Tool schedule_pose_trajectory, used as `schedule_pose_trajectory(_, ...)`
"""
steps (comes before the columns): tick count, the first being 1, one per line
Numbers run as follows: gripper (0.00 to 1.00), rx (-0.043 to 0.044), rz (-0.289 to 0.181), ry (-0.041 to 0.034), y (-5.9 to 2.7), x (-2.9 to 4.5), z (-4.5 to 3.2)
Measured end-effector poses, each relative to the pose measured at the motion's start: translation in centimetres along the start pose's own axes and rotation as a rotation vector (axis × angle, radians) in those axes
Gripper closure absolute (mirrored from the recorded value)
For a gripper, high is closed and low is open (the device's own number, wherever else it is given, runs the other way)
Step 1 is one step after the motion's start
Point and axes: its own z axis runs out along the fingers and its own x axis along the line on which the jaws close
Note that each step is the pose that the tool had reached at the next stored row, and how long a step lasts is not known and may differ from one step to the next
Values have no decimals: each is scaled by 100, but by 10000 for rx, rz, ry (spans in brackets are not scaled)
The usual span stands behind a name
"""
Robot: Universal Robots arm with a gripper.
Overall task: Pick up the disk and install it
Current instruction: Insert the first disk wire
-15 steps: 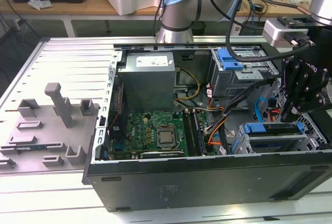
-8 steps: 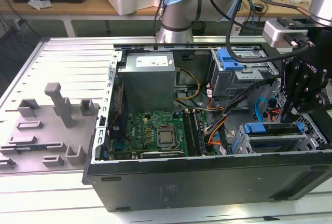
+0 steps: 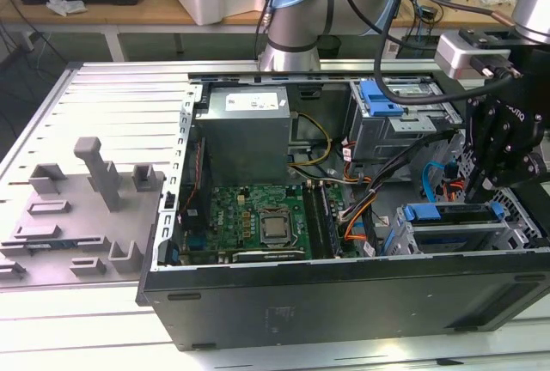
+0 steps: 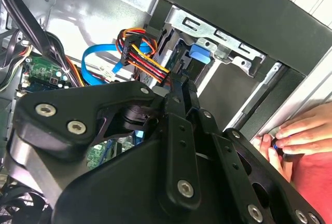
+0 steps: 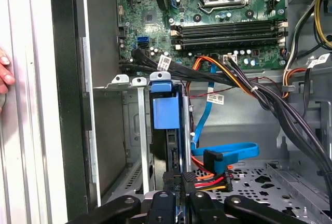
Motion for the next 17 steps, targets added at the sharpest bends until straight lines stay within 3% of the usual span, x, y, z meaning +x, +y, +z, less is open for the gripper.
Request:
schedule_pose_trajectory(9,83,57,-493,-16,1,0,4)
schedule_pose_trajectory(17,83,60,-511,-16,4,-1,13)
